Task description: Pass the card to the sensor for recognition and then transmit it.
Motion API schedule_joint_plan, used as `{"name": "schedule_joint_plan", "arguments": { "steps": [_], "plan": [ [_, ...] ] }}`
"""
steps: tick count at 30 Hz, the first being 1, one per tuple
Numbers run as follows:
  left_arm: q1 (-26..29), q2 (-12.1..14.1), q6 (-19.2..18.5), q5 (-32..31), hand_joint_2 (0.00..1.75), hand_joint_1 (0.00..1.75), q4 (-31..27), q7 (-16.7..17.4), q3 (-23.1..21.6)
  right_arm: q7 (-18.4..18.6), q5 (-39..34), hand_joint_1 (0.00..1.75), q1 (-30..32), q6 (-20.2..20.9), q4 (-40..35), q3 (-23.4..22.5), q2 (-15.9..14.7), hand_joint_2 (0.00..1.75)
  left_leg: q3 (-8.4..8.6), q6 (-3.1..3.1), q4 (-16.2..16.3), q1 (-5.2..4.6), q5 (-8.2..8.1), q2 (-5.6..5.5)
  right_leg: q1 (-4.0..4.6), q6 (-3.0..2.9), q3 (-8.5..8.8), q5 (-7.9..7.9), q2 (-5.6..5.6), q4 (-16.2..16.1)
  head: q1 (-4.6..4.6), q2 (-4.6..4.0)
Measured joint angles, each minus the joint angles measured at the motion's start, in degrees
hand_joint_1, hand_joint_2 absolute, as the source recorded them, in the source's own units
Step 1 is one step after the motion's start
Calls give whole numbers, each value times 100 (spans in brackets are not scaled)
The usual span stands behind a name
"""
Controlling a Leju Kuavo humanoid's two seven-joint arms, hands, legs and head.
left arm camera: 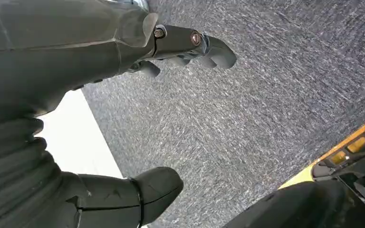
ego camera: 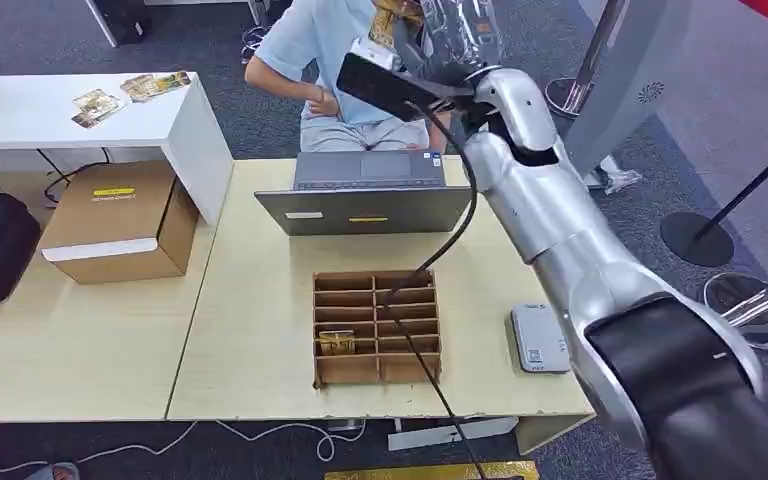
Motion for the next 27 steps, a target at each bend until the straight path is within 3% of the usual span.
{"name": "schedule_joint_plan", "arguments": {
  "steps": [6,8,10,12,15,18,22,27],
  "plan": [
    [115,0,81,175,175,0,0,-18,203,-107,-1762,175,-69,1121,287,-940,-510,175,-1,1,8,-1,0,-19,0,2,5,1,-23,-8,-2,0],
    [146,0,79,188,175,0,0,-15,251,-271,-2600,175,-50,1785,494,-1314,-875,175,-2,2,17,0,0,-28,0,5,6,3,-30,-17,-4,0],
    [162,0,65,177,175,0,0,-11,295,-608,-3460,175,144,2733,669,-1790,-1422,175,-2,8,17,3,-2,-66,4,10,37,0,-71,-31,2,0],
    [183,2,26,146,175,0,0,2,321,-978,-3902,175,445,3262,771,-2178,-1900,175,-6,15,17,2,-6,-96,3,19,47,-5,-96,-33,4,0],
    [213,28,15,57,175,0,0,9,323,-1134,-4498,175,1025,3606,669,-2513,-2440,175,-6,30,18,-2,-17,-75,0,26,46,-2,-77,-37,2,0],
    [202,52,15,-20,175,0,0,11,323,-996,-5413,175,1633,3906,150,-2574,-2754,175,-3,43,17,-4,-26,-39,-1,26,37,-2,-46,-37,0,0],
    [189,74,26,-81,175,0,0,-11,326,-809,-7209,175,2275,4395,-770,-2500,-2841,175,2,43,12,2,-26,-11,1,25,29,-2,-18,-32,0,0],
    [177,72,30,-61,175,0,0,-26,389,-747,-8109,175,2544,4646,-1257,-2143,-2854,175,4,36,10,2,-21,-11,3,22,22,-4,-15,-25,-4,0]
  ]
}}
